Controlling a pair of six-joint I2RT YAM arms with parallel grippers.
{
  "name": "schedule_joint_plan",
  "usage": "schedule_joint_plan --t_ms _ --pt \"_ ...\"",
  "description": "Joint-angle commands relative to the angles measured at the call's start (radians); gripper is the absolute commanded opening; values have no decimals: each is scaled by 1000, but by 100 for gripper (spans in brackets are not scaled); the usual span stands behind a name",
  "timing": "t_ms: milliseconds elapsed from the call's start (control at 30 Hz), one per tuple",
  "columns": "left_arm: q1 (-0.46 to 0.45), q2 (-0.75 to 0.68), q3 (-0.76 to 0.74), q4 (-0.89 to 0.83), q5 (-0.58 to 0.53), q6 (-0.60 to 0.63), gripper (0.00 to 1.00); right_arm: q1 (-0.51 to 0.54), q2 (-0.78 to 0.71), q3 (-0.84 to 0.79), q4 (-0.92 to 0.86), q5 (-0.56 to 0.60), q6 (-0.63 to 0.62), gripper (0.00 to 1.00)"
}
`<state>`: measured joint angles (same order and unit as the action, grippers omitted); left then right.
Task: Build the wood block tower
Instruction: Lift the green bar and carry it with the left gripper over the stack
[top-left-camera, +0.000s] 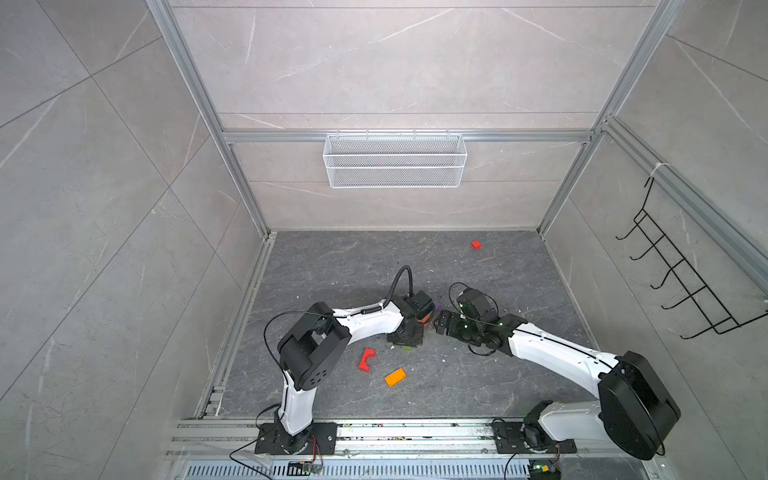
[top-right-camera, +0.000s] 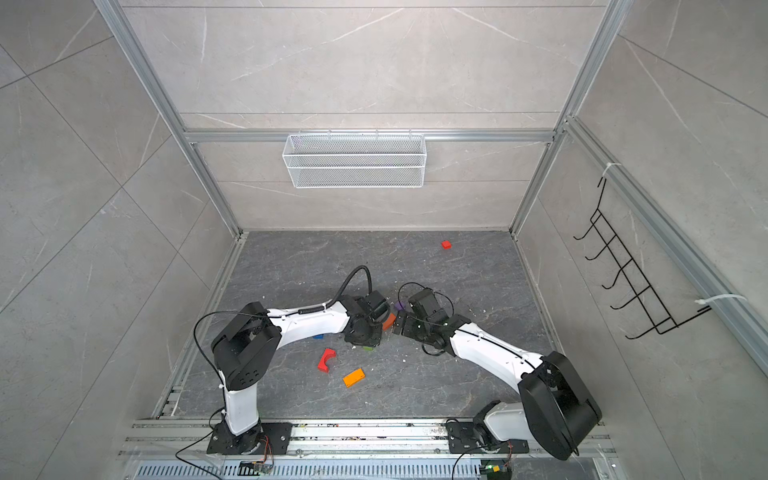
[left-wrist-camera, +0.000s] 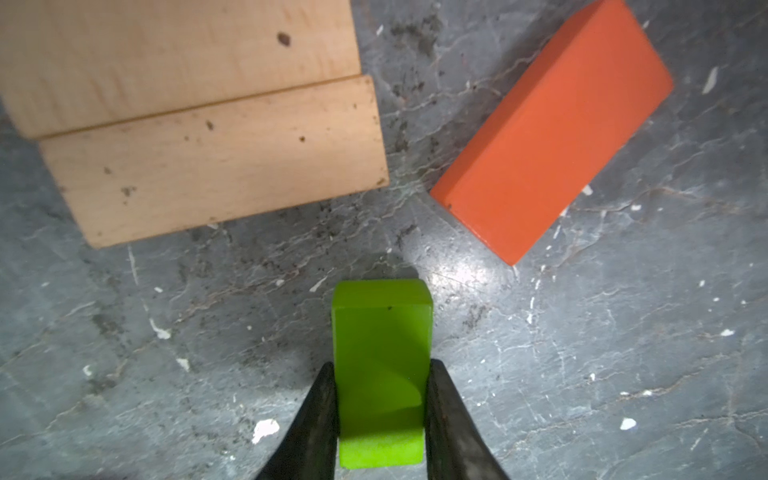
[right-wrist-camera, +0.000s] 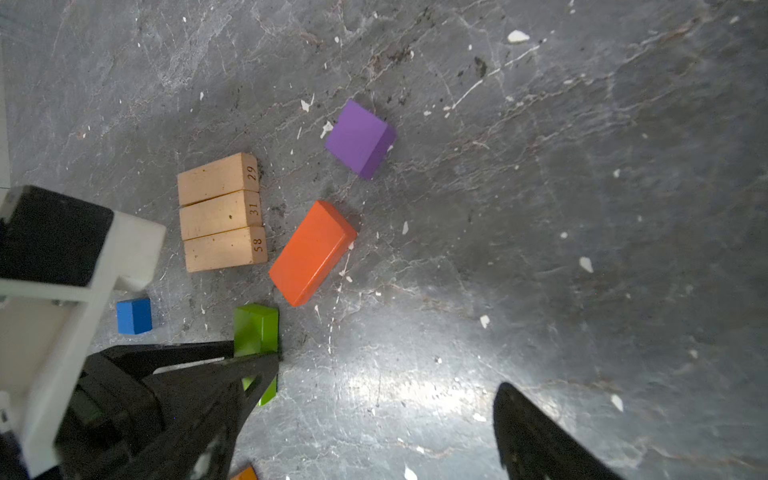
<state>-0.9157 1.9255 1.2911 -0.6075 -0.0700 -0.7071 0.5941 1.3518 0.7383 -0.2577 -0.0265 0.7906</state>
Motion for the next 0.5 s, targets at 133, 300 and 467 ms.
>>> schedule_joint_plan --t_ms 133,300,467 --pt "0 -47 44 -70 -21 42 0 -6 11 -5 -14 -11 -9 93" --pt "9 -116 68 -106 -41 68 0 -5 29 7 -11 -37 -20 93" --pt "51 -159 82 -114 -3 98 0 -5 61 19 7 -86 -37 92"
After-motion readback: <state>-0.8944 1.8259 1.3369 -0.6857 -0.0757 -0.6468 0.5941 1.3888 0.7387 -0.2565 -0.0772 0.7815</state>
